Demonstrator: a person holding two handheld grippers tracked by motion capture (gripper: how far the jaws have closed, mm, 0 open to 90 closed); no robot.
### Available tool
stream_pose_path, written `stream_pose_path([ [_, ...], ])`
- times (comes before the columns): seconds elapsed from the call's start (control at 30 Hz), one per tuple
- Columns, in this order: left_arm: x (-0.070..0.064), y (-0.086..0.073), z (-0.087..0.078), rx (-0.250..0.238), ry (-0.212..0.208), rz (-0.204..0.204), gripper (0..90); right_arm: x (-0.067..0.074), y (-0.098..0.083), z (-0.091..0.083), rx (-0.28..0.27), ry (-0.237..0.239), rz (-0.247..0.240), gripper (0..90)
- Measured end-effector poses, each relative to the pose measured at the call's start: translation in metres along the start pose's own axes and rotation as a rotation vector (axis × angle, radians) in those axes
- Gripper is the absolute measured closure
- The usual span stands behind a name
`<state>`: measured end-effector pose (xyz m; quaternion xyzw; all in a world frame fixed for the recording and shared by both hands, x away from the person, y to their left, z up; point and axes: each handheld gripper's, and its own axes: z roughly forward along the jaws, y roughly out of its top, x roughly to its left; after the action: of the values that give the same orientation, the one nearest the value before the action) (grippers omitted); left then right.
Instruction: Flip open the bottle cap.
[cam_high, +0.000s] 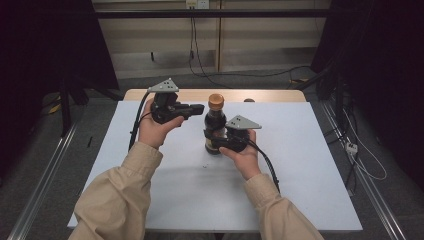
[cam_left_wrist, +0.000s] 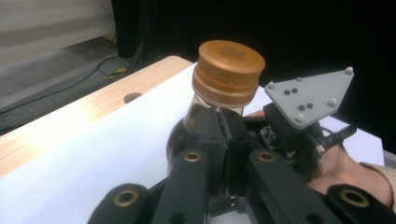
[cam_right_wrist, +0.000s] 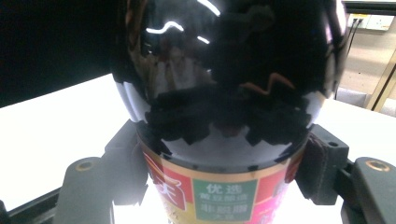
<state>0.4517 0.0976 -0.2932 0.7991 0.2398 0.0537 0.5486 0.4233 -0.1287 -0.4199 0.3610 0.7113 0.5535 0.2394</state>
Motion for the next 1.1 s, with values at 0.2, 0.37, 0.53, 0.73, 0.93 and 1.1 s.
stream_pose_path([
  [0.2,0.003,0.001,0.003,0.003,0.01,-0.004,90.0,0.0,0.0,0.0,0.002,-0.001,0.0,30.0],
  [0.37,0.001,0.007,0.002,0.016,0.008,0.012,90.0,0.0,0.0,0.0,0.002,-0.002,0.0,30.1],
  [0.53,-0.004,0.016,0.003,0.029,0.013,0.045,90.0,0.0,0.0,0.0,0.003,-0.004,-0.003,30.2],
  [0.73,-0.005,0.019,0.007,0.039,0.004,0.039,90.0,0.001,0.0,0.0,0.006,-0.008,-0.006,30.3],
  [0.93,-0.005,0.022,0.008,0.048,0.0,0.033,90.0,0.001,0.001,0.0,0.015,-0.005,-0.005,30.5],
  [1.1,-0.008,0.026,0.01,0.069,0.014,0.058,90.0,0.001,0.001,-0.002,0.016,-0.019,0.0,31.3],
])
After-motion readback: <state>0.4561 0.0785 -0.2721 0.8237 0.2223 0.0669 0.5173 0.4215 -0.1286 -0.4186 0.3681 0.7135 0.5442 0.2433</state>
